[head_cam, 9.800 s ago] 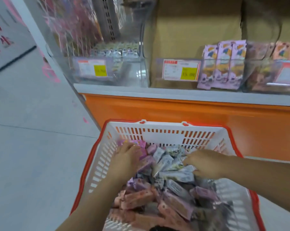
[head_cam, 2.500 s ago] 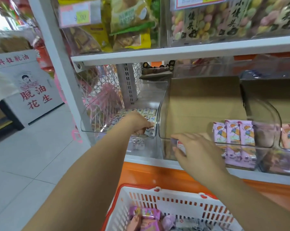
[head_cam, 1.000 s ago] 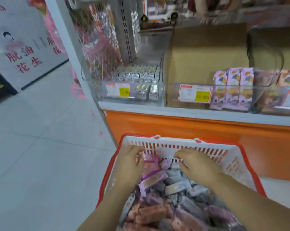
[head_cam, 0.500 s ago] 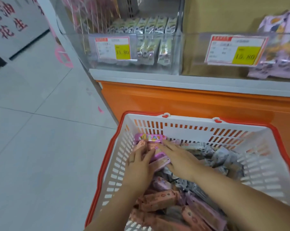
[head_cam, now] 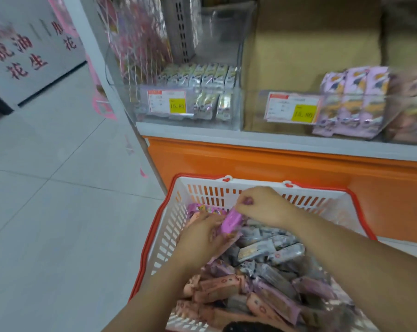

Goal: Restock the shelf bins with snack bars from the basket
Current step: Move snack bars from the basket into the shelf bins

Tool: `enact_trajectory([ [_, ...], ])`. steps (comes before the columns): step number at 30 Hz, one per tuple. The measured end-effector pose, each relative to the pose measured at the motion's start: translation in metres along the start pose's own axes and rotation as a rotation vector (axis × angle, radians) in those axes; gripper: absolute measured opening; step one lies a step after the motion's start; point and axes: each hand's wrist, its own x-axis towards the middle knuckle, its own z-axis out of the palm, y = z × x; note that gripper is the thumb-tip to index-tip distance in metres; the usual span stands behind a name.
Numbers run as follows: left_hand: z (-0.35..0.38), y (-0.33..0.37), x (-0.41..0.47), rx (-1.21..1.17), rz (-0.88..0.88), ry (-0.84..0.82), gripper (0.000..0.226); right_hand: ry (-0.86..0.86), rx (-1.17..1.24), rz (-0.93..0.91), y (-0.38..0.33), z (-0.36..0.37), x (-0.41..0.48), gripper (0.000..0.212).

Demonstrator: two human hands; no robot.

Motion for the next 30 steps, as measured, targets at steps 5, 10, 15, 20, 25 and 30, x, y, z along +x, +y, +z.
enact_trajectory([
  [5, -0.031, 0.073, -0.012, -0.257, 0.088, 0.066, 0.023, 0.18, -0.075, -0.083, -0.025, -0.065, -0.053, 0.039],
  [10, -0.05, 0.14, -0.026, -0.467, 0.13, 0.093, 0.019, 0.415, 0.211, -0.048, -0.025, -0.109, -0.114, 0.049],
  [15, -0.055, 0.2, -0.04, -0.558, 0.171, 0.072, 0.02, 0.596, 0.69, 0.08, -0.007, -0.12, -0.158, 0.042],
  [20, -0.043, 0.25, -0.042, -0.571, 0.195, -0.07, 0.025, 0.772, 1.091, 0.171, 0.003, -0.126, -0.175, 0.045],
  [25, -0.013, 0.294, -0.025, -0.724, 0.187, 0.069, 0.029, 0.912, 1.278, 0.08, 0.013, -0.139, -0.182, 0.045],
  [30, 0.023, 0.34, 0.003, -0.948, 0.178, 0.037, 0.013, 1.048, 1.091, -0.019, 0.031, -0.152, -0.208, 0.014],
])
